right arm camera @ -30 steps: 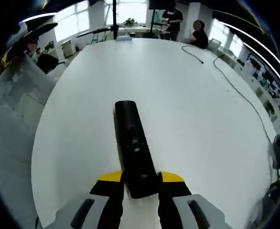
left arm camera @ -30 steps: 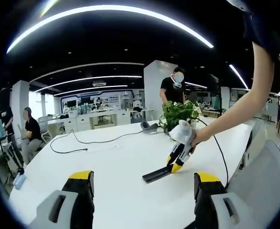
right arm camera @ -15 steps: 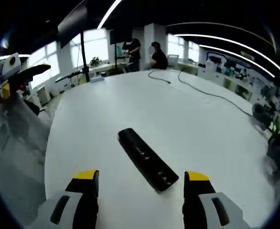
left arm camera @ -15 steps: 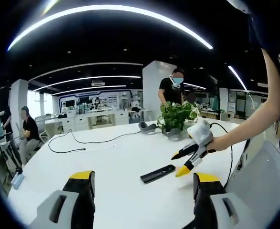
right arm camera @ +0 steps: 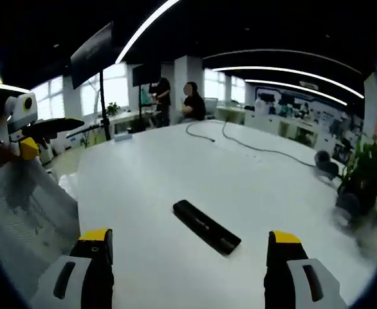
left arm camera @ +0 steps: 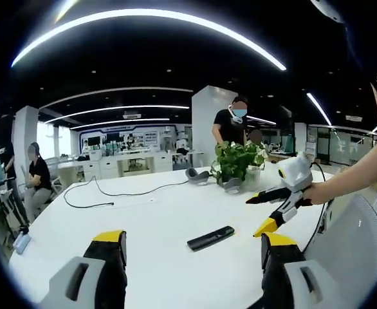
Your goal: Press the specified remote control buttons in sequence, fully releasing each button before pressing the next.
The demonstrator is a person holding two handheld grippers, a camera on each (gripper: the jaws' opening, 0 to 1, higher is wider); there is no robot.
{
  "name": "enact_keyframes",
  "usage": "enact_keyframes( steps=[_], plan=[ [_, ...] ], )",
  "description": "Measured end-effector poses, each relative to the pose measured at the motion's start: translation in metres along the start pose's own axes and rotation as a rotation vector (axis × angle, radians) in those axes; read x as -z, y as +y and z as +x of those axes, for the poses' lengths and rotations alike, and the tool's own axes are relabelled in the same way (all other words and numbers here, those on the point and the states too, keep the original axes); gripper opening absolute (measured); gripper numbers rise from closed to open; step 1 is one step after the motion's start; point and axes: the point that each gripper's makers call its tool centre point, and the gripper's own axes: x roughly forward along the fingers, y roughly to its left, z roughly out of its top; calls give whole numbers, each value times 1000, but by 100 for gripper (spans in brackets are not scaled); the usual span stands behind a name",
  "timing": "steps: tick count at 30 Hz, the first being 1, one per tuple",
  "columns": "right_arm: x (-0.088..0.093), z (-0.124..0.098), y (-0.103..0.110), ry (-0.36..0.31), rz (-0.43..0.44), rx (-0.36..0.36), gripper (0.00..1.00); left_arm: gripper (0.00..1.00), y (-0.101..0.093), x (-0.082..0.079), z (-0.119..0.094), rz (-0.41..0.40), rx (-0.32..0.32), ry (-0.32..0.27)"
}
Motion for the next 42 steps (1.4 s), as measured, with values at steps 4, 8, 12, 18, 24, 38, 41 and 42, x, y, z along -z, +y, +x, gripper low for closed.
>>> enact_keyframes(
  steps=[4,8,12,18,24,38,41,42],
  plan=[
    [-14,-15,-3,-26,-29,56,99,91,-1,0,0,7,-1,-2],
    [-29,-30,4,-63,-29,80,99,90,-2,1,0,8,8,3],
    [-42,-47,9,-95,-32,109,99,90,-4,0,-1,18,10,3],
    [-55,-69,16,-131,-29,158,99,90,-5,-1,-1,14,19,-5],
    [-59,-90,30,-142,-45,193,99,90,-5,-4,-2,0,24,-18],
    [-33,-101,46,-89,-57,283,99,90,-2,-7,-4,2,10,-32],
    [-30,-95,47,-92,-52,282,97,90,-3,-8,-3,1,12,-37],
    [-27,-95,47,-64,-63,283,95,90,-3,-9,-4,5,14,-43]
  ],
)
